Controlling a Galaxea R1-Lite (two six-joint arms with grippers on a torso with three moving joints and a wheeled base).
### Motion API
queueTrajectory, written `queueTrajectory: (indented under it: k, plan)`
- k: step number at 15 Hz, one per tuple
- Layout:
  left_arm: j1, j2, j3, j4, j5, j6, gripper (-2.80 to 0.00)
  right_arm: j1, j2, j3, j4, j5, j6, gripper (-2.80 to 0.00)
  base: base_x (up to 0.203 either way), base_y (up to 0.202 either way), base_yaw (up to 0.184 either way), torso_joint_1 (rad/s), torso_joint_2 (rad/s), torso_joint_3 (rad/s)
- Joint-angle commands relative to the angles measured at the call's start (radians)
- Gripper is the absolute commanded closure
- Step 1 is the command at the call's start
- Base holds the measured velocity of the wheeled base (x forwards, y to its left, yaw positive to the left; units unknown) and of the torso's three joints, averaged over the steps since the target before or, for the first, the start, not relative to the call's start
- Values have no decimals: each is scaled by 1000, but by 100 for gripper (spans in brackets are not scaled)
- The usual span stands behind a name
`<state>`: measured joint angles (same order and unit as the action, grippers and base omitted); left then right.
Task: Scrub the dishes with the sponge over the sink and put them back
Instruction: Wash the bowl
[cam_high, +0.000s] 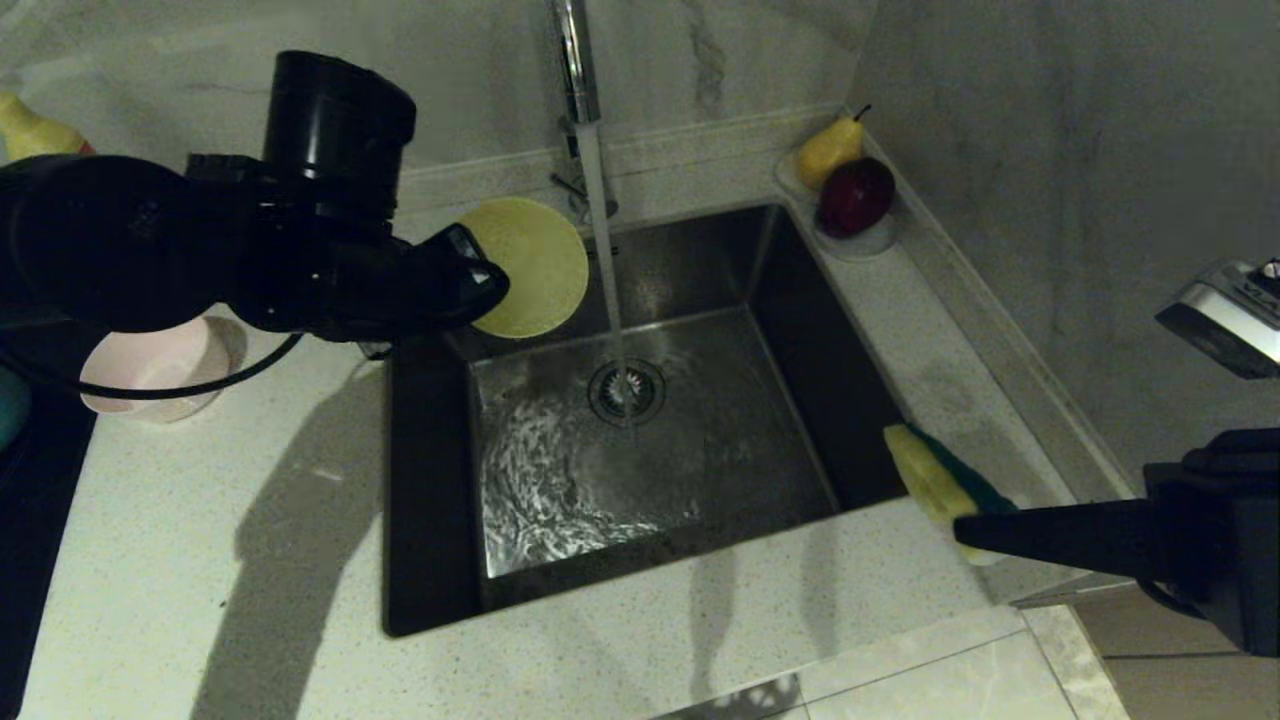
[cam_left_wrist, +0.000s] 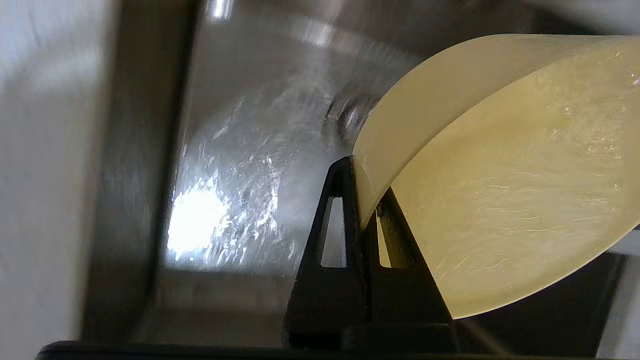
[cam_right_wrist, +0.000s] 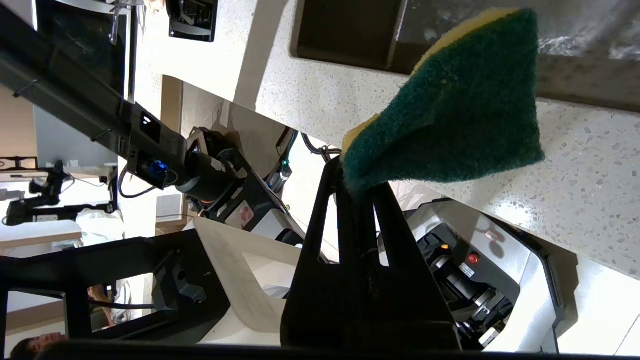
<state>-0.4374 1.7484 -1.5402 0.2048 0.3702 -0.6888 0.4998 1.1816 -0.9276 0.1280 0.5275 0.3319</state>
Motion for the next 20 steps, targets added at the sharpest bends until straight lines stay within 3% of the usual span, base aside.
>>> queueTrajectory:
  k: [1,6,12,14,17,20]
  plan:
    - [12,-85,119,-193,3,91,0,0,26,-10,-1,4,-1,0,0,0,0,0,0,0]
    - [14,-160,419,-793,-9,418,0,8,57,-41,-2,8,-2,0,0,0,0,0,0,0]
    - [15,-268,646,-1171,-169,591,0,14,84,-48,-2,9,-2,0,0,0,0,0,0,0]
    - [14,-288,676,-1236,-191,623,0,20,87,-53,-2,9,-2,0,0,0,0,0,0,0]
    - [14,-321,753,-1239,-210,622,0,21,73,-60,-2,9,-2,0,0,0,0,0,0,0]
    - [14,-324,733,-1138,-203,598,0,21,69,-92,4,14,2,0,0,0,0,0,0,0]
